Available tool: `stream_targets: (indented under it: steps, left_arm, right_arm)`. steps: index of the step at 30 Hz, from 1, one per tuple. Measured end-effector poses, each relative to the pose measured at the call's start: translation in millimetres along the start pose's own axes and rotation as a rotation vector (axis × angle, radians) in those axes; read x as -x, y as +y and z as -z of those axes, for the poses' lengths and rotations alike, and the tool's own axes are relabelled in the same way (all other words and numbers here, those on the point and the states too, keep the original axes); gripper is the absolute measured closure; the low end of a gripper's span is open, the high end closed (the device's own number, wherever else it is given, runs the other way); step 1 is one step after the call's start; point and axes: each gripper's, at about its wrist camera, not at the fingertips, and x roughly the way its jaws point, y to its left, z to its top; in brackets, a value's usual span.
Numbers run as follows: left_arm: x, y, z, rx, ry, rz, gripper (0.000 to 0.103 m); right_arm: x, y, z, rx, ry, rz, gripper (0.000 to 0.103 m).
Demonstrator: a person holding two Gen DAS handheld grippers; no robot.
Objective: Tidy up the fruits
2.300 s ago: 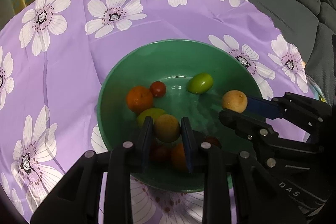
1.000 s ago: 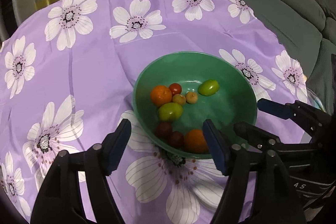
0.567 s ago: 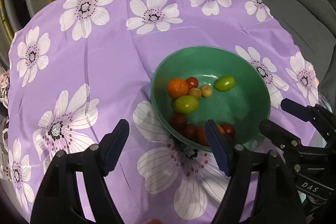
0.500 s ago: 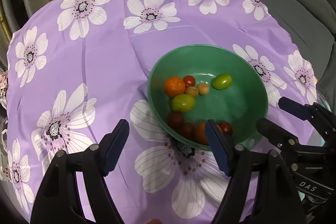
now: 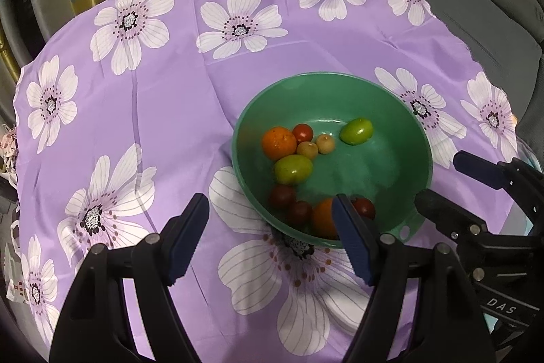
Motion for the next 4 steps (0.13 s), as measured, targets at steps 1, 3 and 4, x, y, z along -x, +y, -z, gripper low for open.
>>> stream_targets:
  steps: [1,3,4]
  left_arm:
    - [0.4,0.2,-0.3,0.002,-0.004,0.0,0.028]
    - [0.3,0.4,-0.8,0.005,-0.002,0.0,0.028]
    - [-0.4,0.9,-0.7,0.009,0.002,-0.002,0.028]
  right_arm:
    - [0.1,-0.2,0.0,-0.001,0.0,-0.001,0.039]
    - [0.0,-0.4,-0.1,-0.001,-0.001,-0.001,0.039]
    - [-0.1,-0.5,-0.2,0.0,-0.001,-0.001,0.039]
